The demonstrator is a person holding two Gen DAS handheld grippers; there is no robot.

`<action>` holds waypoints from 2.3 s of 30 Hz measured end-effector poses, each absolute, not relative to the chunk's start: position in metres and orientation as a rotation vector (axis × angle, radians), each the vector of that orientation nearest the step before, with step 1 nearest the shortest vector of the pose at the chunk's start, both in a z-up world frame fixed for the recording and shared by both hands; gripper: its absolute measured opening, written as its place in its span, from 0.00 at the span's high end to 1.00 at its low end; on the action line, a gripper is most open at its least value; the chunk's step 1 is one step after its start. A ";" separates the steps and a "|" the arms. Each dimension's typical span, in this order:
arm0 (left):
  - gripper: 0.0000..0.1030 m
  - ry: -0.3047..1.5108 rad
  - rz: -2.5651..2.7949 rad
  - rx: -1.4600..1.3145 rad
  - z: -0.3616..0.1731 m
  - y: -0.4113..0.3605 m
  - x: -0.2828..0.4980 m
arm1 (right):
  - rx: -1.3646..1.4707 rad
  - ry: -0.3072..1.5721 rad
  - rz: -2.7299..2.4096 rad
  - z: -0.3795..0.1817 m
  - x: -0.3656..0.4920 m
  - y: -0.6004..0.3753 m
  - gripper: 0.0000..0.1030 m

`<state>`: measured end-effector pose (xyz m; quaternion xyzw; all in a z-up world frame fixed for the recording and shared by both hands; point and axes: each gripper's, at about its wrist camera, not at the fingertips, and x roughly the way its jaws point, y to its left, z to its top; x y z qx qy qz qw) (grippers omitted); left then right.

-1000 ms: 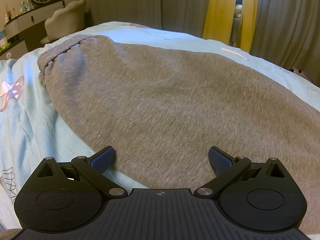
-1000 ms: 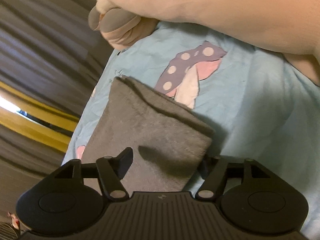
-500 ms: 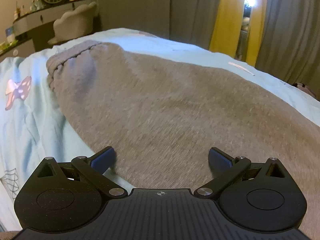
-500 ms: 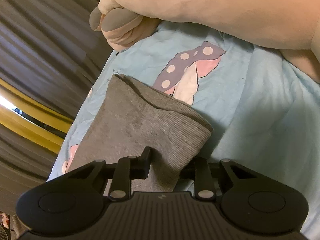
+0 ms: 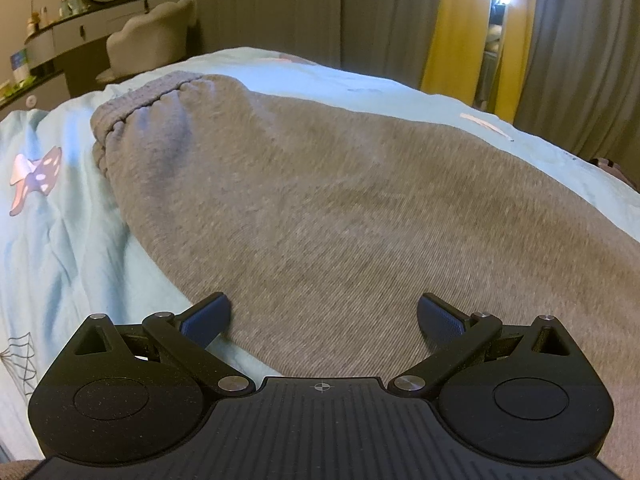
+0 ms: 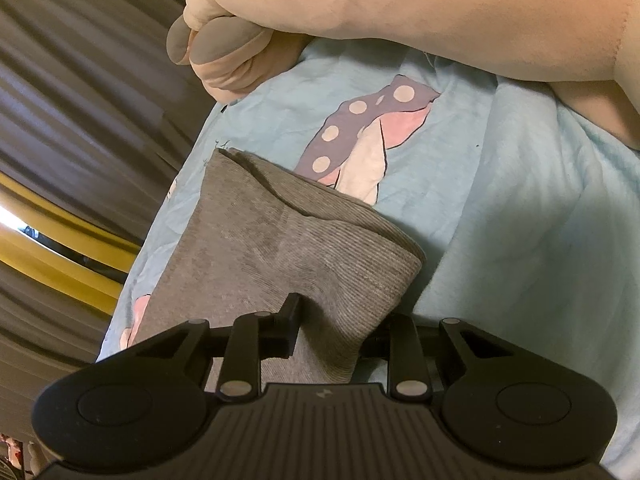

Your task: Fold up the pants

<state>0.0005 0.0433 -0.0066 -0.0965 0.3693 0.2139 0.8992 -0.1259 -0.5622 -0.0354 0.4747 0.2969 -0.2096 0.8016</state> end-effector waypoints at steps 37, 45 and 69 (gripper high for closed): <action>0.00 0.735 0.423 -0.194 -0.001 0.042 -0.006 | 0.927 0.643 -0.471 -0.013 -0.119 -0.556 0.82; 0.00 0.560 0.361 -0.258 0.050 0.058 -0.054 | 0.785 0.638 -0.449 0.030 -0.105 -0.549 0.90; 0.00 0.600 0.295 -0.482 0.041 0.090 -0.075 | 0.471 0.702 -0.027 0.076 -0.046 -0.329 0.83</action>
